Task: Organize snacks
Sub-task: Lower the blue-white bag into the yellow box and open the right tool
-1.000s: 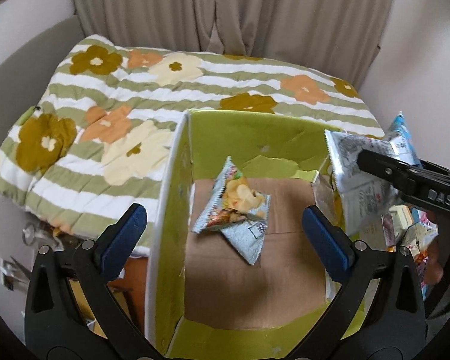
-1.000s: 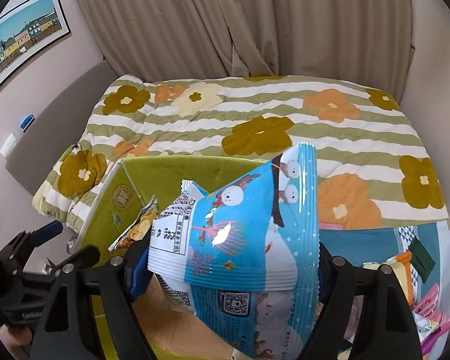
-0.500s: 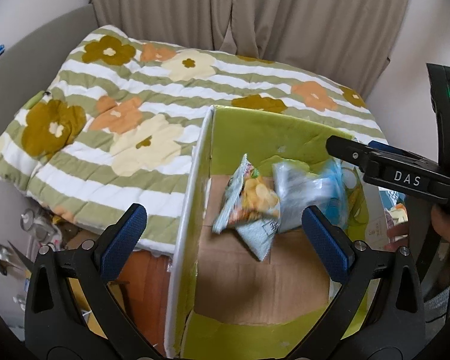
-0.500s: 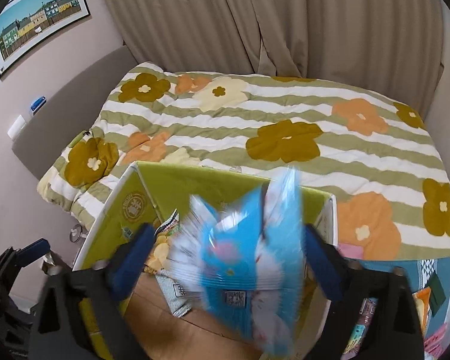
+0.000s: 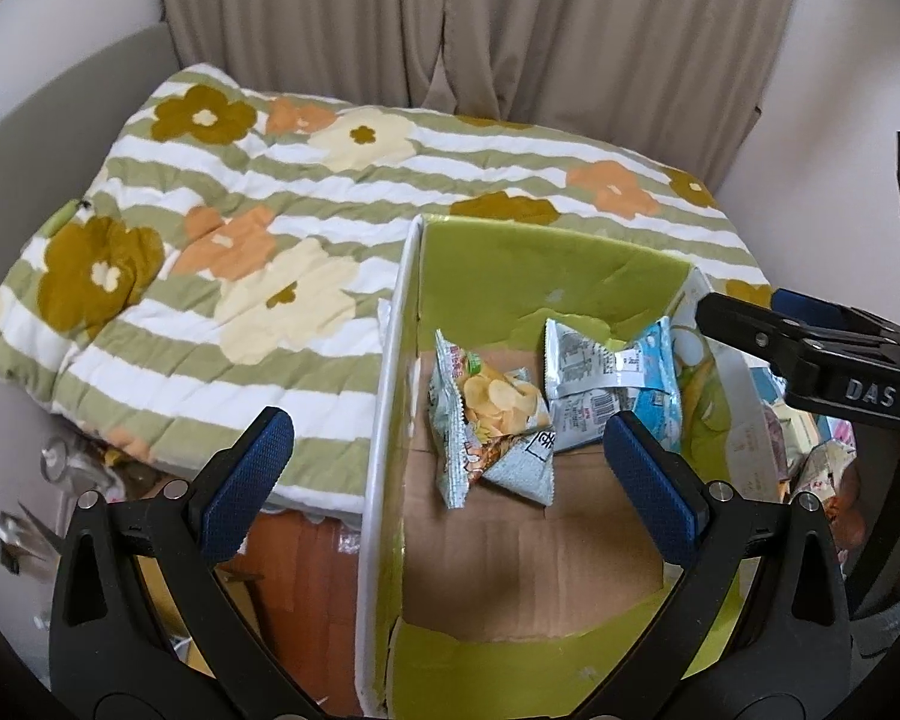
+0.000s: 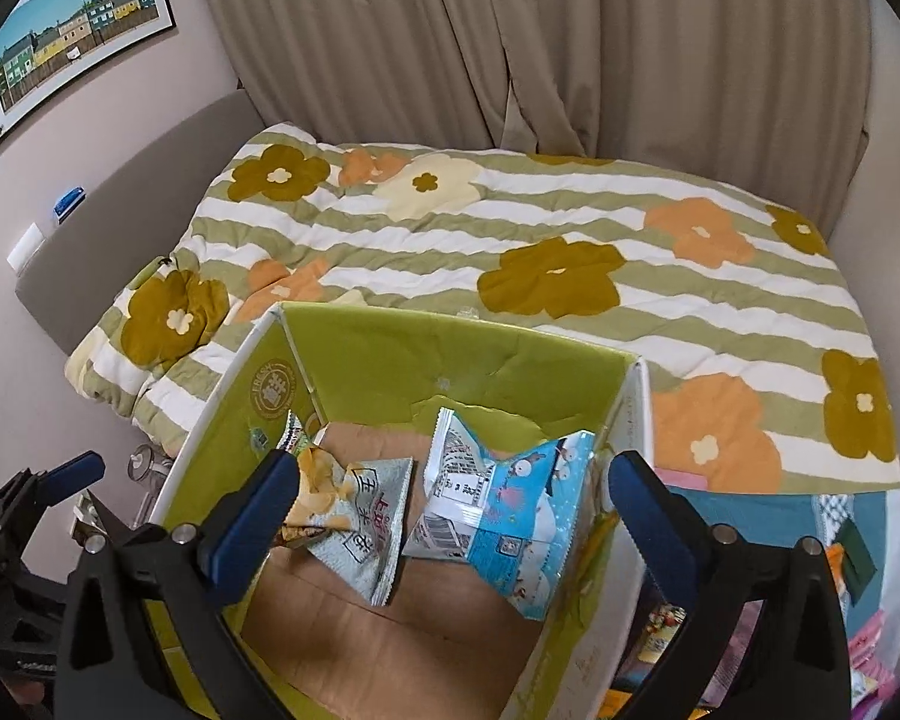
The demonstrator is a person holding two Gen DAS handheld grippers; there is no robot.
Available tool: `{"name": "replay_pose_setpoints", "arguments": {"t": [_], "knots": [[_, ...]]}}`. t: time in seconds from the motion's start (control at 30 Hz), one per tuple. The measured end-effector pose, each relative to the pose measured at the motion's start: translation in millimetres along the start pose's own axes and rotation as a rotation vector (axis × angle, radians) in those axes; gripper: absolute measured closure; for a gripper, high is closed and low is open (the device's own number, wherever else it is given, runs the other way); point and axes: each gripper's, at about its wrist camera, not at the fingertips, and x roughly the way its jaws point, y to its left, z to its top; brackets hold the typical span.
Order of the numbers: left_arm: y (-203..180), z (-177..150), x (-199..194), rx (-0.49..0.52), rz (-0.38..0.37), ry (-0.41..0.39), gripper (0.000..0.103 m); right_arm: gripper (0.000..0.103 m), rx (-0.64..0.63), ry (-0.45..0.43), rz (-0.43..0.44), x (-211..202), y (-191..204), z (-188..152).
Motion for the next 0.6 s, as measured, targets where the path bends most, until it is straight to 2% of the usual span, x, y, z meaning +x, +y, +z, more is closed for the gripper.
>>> {"name": "replay_pose_setpoints", "arguments": {"t": [0.3,0.43,0.6], "knots": [[-21,2,-48,0.020,0.007,-0.086,0.001,0.000,0.007,-0.088,-0.009,-64,2,-13],[-45,-7,-70,0.025,0.006,-0.121,0.001,0.000,0.033,-0.138,0.006,-99,-12,-26],[-87,-23,-91,0.027,-0.034,-0.150,0.001,0.000,0.058,-0.185,0.005,-139,-37,-46]]}}
